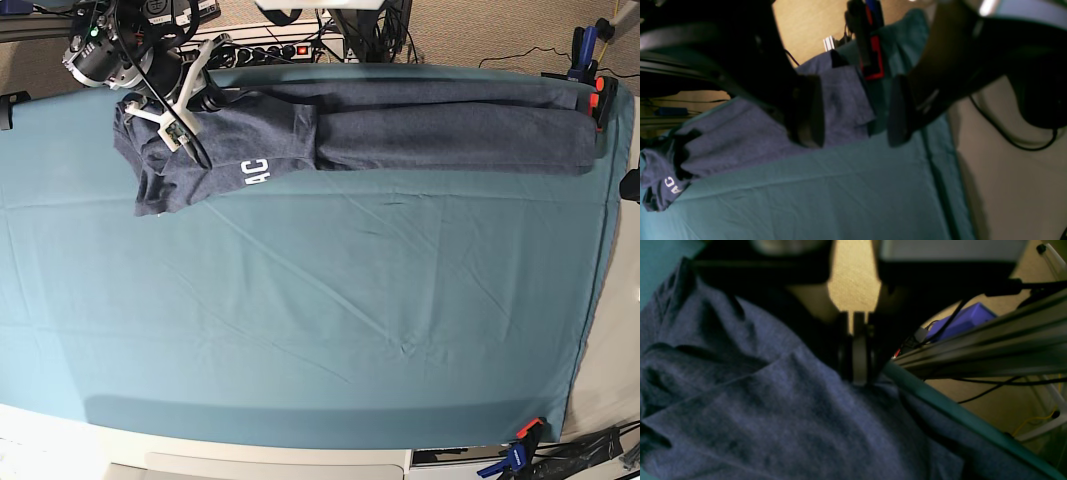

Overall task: Fold the T-shirt properly
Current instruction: 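Lower the left gripper and pinch the opposite shirt end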

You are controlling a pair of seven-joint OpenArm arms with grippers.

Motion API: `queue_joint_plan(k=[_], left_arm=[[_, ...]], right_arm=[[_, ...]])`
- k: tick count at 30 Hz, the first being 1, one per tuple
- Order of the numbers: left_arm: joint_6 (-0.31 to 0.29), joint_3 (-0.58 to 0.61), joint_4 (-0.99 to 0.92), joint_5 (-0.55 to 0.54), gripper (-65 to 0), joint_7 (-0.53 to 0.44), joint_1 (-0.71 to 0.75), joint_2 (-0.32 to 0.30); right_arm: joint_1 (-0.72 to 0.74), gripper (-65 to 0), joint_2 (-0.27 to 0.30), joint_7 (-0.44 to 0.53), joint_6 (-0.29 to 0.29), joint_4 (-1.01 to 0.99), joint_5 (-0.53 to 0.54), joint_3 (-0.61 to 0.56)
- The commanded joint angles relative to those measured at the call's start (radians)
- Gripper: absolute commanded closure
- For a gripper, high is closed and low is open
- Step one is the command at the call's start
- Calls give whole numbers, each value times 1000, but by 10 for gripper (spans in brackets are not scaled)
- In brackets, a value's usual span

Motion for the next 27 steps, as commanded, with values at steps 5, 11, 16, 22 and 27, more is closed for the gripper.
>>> queue_joint_plan(k=[5, 11, 16, 22, 27], left_arm=[[-5, -11, 13, -20, -324, -10, -5, -32], [-5, -10, 13, -20, -324, -10, 5, -32], [-5, -9, 13, -20, -324, -10, 76, -32], [2, -9, 12, -20, -324, -10, 138, 4], [13, -8, 11, -5, -324, -10, 148, 45]], right_arm=[[-2, -232, 9, 52, 0, 19, 13, 2], [19, -235, 8, 71, 0, 41, 100, 3], [68, -235, 8, 161, 0, 90, 100, 3], [106, -235, 8, 189, 0, 90, 68, 3], [105, -235, 8, 195, 0, 90, 66, 3]])
